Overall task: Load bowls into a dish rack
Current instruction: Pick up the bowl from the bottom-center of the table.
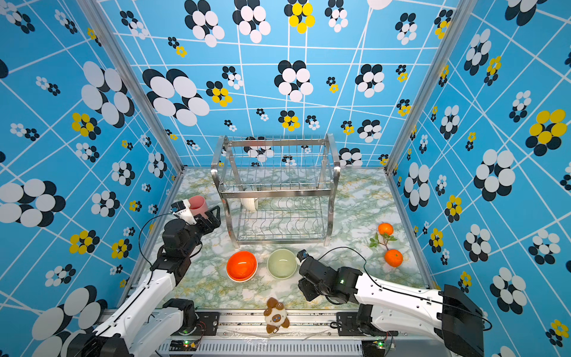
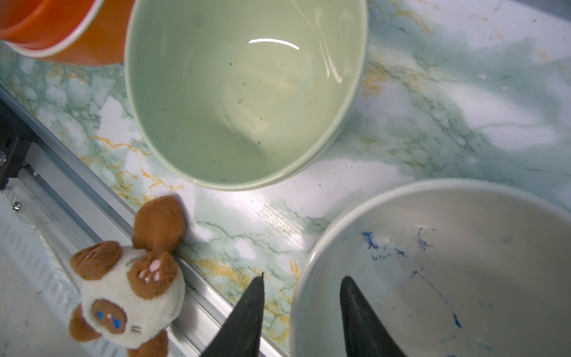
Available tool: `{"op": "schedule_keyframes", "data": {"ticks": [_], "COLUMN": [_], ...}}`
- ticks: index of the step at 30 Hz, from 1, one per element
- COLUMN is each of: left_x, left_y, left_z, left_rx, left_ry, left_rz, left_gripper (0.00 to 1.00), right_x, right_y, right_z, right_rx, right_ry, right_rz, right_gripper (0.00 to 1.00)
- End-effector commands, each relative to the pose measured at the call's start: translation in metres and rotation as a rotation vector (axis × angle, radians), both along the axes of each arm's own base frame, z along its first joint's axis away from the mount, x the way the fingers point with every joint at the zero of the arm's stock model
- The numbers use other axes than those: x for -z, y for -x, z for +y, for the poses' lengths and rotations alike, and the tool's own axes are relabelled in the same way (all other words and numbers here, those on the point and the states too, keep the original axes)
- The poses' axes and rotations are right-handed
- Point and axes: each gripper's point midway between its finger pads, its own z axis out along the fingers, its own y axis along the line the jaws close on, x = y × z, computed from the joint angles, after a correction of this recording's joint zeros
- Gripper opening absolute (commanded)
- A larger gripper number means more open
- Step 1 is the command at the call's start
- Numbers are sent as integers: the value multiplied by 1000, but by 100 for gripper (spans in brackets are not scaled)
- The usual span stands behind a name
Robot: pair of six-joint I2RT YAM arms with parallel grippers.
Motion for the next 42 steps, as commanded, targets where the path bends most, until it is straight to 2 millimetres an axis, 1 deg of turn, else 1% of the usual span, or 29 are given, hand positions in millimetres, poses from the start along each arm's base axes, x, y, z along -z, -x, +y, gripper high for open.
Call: {"op": "schedule_keyframes", "data": {"ticks": [1,8,13,22,25,28,33,42], "left_x": [3,3,3,2,2,2,2,1], "left_y": [0,0,1,1,1,0,0,0], "left_z": [2,2,2,2,2,1,1,1], "left_rx": [-4,-4,-4,-4,-2,0,1,1], "left_ry": [-5,-3,0,2,3,4,4,8], "left_rz": [-6,-7,-6,-8,-8,-7,-6,-8], "left_gripper": [99,99,99,99,99,99,99,99], "right_x": [6,12,9,1,-5,-12,-24,-53], "right_y": [1,1,1,-1,-3,-5,-11,-20], "right_z": [1,1,0,-3,-4,-3,-7,3], "right_rx": [14,19,24,49,59,63,95,117], "right_ry": [2,16,7,-22,-34,-57,-66,-189], "right_rz": [3,17,13,-12,-27,-40,-77,-142], "right_gripper": [40,29,20,12,10,5,3,2]}}
